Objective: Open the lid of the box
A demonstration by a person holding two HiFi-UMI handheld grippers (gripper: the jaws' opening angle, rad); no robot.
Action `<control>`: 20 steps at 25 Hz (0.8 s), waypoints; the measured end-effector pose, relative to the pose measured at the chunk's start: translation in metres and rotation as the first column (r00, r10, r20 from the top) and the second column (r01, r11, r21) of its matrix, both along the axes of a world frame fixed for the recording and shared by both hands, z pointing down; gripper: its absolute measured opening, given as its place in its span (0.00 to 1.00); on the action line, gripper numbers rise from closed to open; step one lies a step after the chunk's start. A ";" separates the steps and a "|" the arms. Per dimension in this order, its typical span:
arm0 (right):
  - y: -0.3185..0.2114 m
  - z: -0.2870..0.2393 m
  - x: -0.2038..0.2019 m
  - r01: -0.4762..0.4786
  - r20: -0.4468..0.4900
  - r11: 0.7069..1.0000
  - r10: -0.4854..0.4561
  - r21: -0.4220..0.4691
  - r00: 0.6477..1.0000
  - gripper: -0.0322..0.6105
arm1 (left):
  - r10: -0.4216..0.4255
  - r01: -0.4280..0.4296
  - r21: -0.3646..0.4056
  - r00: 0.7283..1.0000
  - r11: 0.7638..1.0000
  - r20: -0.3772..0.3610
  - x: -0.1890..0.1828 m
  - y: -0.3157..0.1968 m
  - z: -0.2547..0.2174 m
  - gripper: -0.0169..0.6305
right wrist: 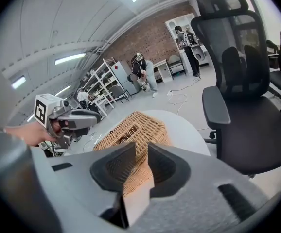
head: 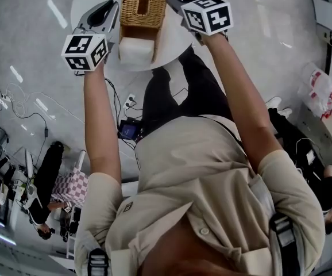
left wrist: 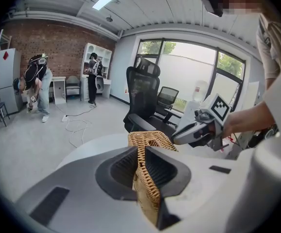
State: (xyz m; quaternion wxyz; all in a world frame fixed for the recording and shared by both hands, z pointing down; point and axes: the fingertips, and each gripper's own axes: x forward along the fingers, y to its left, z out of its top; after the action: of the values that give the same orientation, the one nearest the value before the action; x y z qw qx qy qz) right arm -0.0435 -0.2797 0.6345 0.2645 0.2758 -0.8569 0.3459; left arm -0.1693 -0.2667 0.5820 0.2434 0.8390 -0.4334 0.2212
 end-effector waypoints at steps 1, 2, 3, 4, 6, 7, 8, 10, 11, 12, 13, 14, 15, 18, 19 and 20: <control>0.001 0.003 -0.001 -0.002 0.005 1.000 0.002 -0.008 1.000 0.16 | -0.002 0.002 -0.006 1.000 1.000 -0.002 0.000 0.001 0.004 0.06; 0.002 0.006 -0.002 -0.005 0.007 1.000 0.005 -0.014 1.000 0.18 | -0.005 0.005 -0.010 1.000 1.000 -0.005 0.000 0.002 0.007 0.06; 0.003 0.008 -0.002 -0.009 0.008 1.000 0.009 -0.020 1.000 0.19 | -0.007 0.007 -0.014 1.000 1.000 -0.007 0.001 0.002 0.010 0.06; 0.003 0.011 -0.002 -0.015 0.009 1.000 0.015 -0.025 1.000 0.21 | -0.009 0.009 -0.017 1.000 1.000 -0.010 0.001 0.003 0.013 0.06; 0.003 0.014 -0.002 -0.027 0.017 0.999 0.028 -0.034 0.999 0.22 | -0.012 0.011 -0.020 1.000 1.000 -0.013 0.003 0.004 0.017 0.06; 0.003 0.015 -0.002 -0.033 0.025 0.999 0.034 -0.039 0.999 0.22 | -0.012 0.012 -0.022 1.000 1.000 -0.014 0.003 0.004 0.018 0.06; 0.003 0.015 -0.002 -0.039 0.032 0.998 0.041 -0.045 0.999 0.22 | -0.013 0.013 -0.023 1.000 1.000 -0.016 0.004 0.004 0.019 0.06; 0.002 0.015 -0.002 -0.050 0.040 0.997 0.052 -0.058 0.998 0.22 | -0.015 0.014 -0.024 1.000 1.000 -0.018 0.003 0.004 0.019 0.06; 0.001 0.014 -0.002 -0.056 0.045 0.996 0.059 -0.067 0.997 0.22 | -0.015 0.015 -0.024 1.000 1.000 -0.020 0.003 0.003 0.020 0.06; 0.001 0.014 -0.003 -0.063 0.051 0.995 0.067 -0.076 0.996 0.22 | -0.016 0.015 -0.025 1.000 1.000 -0.022 0.002 0.003 0.020 0.06; 0.000 0.014 -0.004 -0.072 0.059 0.994 0.077 -0.085 0.995 0.23 | -0.016 0.015 -0.025 1.000 1.000 -0.025 0.002 0.003 0.021 0.06; 0.000 0.013 -0.004 -0.079 0.069 0.992 0.086 -0.093 0.994 0.23 | -0.015 0.014 -0.026 1.000 1.000 -0.028 0.002 0.004 0.021 0.06; 0.001 0.013 -0.005 -0.085 0.080 0.991 0.093 -0.102 0.992 0.23 | -0.014 0.013 -0.028 0.999 1.000 -0.031 0.003 0.004 0.022 0.06; 0.004 0.011 -0.005 -0.098 0.114 0.987 0.112 -0.124 0.987 0.25 | -0.009 0.008 -0.032 0.999 0.999 -0.038 0.004 0.007 0.023 0.06; 0.005 0.009 -0.006 -0.103 0.126 0.986 0.120 -0.130 0.985 0.25 | -0.008 0.006 -0.031 0.999 0.999 -0.039 0.005 0.008 0.023 0.06; 0.005 0.008 -0.007 -0.107 0.136 0.985 0.125 -0.133 0.983 0.26 | -0.006 0.005 -0.030 0.999 1.000 -0.041 0.005 0.008 0.023 0.06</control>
State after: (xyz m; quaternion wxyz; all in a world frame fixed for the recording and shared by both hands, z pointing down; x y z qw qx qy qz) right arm -0.0502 -0.2746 0.6424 0.1981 0.2826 -0.8327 0.4330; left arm -0.1643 -0.2587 0.6051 0.2654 0.8385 -0.4272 0.2098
